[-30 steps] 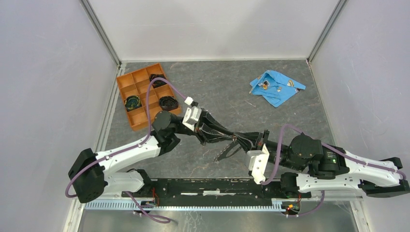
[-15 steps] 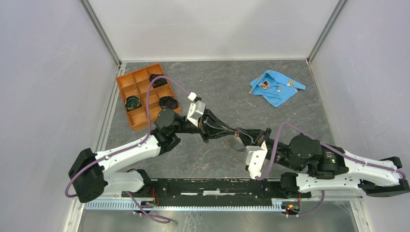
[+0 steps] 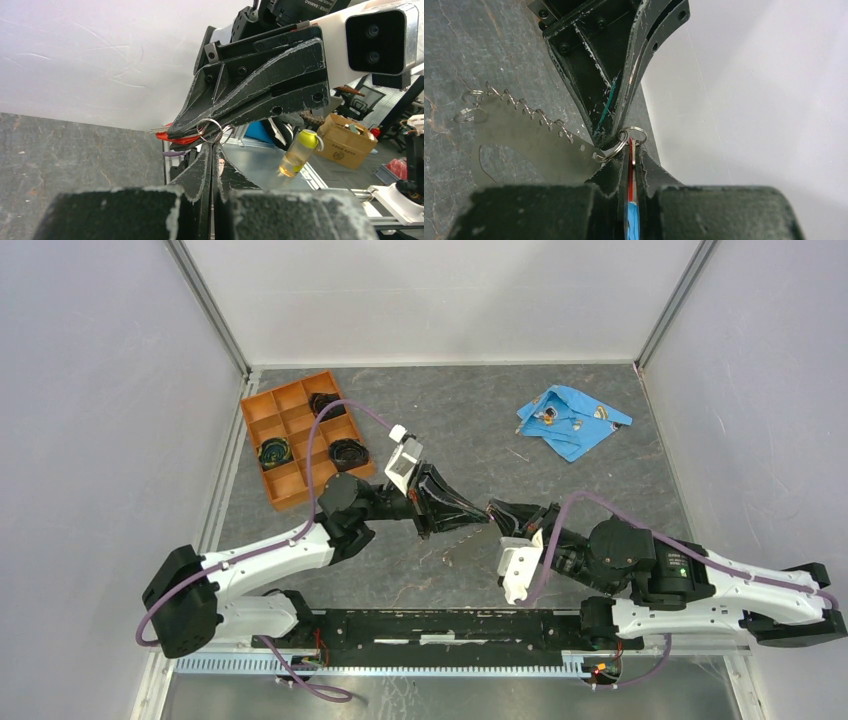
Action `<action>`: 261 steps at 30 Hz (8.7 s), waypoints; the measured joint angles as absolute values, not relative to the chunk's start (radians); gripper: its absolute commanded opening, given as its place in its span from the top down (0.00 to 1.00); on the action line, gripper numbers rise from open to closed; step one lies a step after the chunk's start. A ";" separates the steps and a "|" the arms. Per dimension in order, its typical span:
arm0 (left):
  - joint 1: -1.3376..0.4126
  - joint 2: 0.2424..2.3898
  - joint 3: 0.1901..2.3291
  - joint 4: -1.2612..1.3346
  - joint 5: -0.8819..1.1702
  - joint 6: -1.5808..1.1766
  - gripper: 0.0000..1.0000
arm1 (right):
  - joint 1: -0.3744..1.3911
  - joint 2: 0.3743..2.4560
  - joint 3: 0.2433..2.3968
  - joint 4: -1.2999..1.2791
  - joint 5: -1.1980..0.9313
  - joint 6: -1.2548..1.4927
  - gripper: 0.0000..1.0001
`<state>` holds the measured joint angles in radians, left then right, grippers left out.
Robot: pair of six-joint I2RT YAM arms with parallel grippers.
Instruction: Remove the keys from the keyring
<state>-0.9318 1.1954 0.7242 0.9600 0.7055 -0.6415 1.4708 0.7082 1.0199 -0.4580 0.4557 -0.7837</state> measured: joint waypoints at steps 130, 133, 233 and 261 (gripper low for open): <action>-0.913 0.891 0.685 0.275 0.237 -0.176 0.67 | 1.189 1.241 1.483 -0.789 0.366 -0.223 1.00; -0.926 0.897 0.685 0.287 0.208 -0.160 0.68 | 1.189 1.241 1.483 -0.792 0.367 -0.221 1.00; -1.039 0.998 0.666 0.450 -0.155 -0.164 0.98 | 1.135 1.168 1.297 -0.724 0.483 -0.195 0.99; -1.040 1.106 0.769 0.335 -0.235 -0.348 0.98 | 1.148 1.163 1.295 -0.681 0.510 -0.271 0.99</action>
